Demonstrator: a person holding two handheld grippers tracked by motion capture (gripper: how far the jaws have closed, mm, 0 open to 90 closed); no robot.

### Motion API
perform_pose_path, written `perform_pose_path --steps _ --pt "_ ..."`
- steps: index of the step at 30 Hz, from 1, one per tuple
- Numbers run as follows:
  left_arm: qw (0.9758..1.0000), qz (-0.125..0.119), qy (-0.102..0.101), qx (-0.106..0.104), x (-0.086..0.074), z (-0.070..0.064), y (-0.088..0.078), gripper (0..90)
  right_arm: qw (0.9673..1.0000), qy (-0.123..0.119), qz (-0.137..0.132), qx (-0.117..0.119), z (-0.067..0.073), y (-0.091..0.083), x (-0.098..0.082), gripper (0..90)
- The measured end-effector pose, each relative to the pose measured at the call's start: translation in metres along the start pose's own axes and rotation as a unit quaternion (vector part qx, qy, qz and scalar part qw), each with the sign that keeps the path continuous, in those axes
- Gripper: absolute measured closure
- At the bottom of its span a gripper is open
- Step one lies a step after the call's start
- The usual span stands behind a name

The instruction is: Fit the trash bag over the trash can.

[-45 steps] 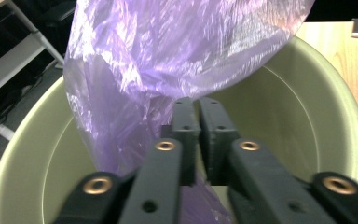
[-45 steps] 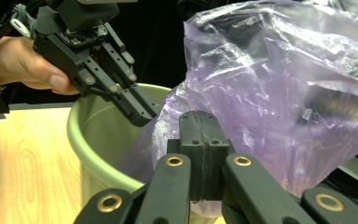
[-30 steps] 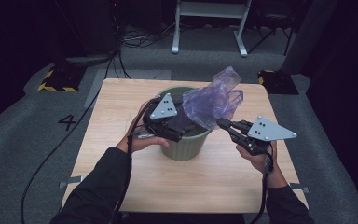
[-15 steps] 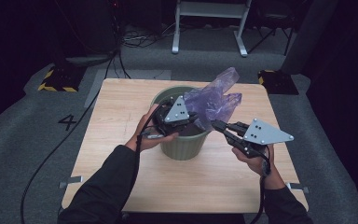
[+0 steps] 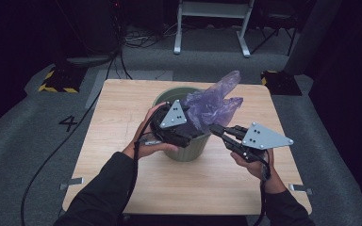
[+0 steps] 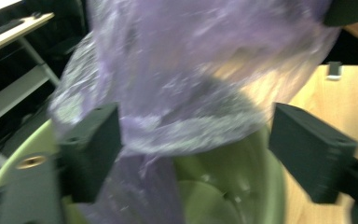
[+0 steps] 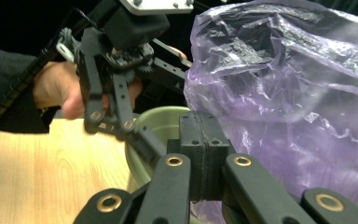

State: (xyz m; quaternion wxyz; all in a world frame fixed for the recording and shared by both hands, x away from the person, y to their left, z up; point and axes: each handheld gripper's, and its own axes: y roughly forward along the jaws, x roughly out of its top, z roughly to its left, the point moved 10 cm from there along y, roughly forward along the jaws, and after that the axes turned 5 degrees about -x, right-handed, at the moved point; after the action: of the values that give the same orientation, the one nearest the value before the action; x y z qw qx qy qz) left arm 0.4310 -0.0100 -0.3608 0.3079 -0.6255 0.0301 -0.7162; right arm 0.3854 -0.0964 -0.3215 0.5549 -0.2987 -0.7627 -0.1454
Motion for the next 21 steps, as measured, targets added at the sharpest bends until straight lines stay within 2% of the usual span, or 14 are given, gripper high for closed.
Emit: perform_pose_path --steps 1,2,3,5,6,7,9,10,11,13,16,17,18,21 --pt "0.9999 0.008 0.012 -0.007 0.000 -0.006 0.004 15.2 1.0000 -0.001 -0.005 0.004 0.003 0.001 0.005 90.0" --pt "0.9999 0.008 0.012 -0.007 0.000 -0.006 0.004 15.5 1.0000 -0.001 -0.005 0.004 0.003 0.001 0.005 90.0" --pt "0.9997 0.012 0.023 -0.004 -0.001 -0.008 0.006 15.5 1.0000 -0.001 -0.007 0.004 0.004 0.001 0.007 90.0" --pt "0.9995 0.019 0.025 0.009 -0.001 -0.009 0.009 32.0 0.9999 -0.004 -0.010 0.009 0.009 0.002 0.013 90.0" --pt "0.9995 0.017 0.026 0.011 -0.001 -0.008 0.009 32.0 0.9999 -0.004 -0.010 0.009 0.009 0.002 0.013 90.0" --pt "0.9994 0.016 0.024 0.018 0.000 -0.007 0.008 41.0 0.9999 -0.005 -0.011 0.011 0.010 0.002 0.015 90.0" --pt "0.9988 0.021 0.038 0.021 -0.001 -0.006 0.007 60.1 0.9998 -0.005 -0.011 0.012 0.012 0.002 0.017 90.0" --pt "0.9985 0.022 0.043 0.024 -0.001 -0.006 0.006 76.2 0.9999 -0.005 -0.009 0.012 0.013 0.003 0.017 90.0" --pt "0.9980 0.025 0.049 0.032 -0.002 -0.004 0.004 76.2 0.9999 -0.005 -0.009 0.012 0.013 0.003 0.017 90.0" --pt "0.9975 0.026 0.055 0.035 -0.003 -0.003 0.001 89.0 0.9999 -0.002 -0.009 0.013 0.013 0.001 0.014 90.0" --pt "0.9971 0.029 0.060 0.036 -0.006 -0.001 -0.002 89.8 0.9999 0.001 -0.009 0.015 0.014 -0.001 0.012 83.8" --pt "0.9969 0.030 0.061 0.039 -0.008 0.000 -0.004 89.9 0.9999 -0.001 -0.008 0.013 0.013 -0.004 0.010 74.9" --pt "0.9969 0.030 0.062 0.039 -0.008 0.001 -0.005 89.9 0.9999 0.002 -0.006 0.012 0.013 -0.005 0.009 71.3" --pt "0.9971 0.028 0.059 0.039 -0.010 0.002 -0.008 90.0 0.9999 0.006 -0.005 0.014 0.013 -0.009 0.006 66.8"
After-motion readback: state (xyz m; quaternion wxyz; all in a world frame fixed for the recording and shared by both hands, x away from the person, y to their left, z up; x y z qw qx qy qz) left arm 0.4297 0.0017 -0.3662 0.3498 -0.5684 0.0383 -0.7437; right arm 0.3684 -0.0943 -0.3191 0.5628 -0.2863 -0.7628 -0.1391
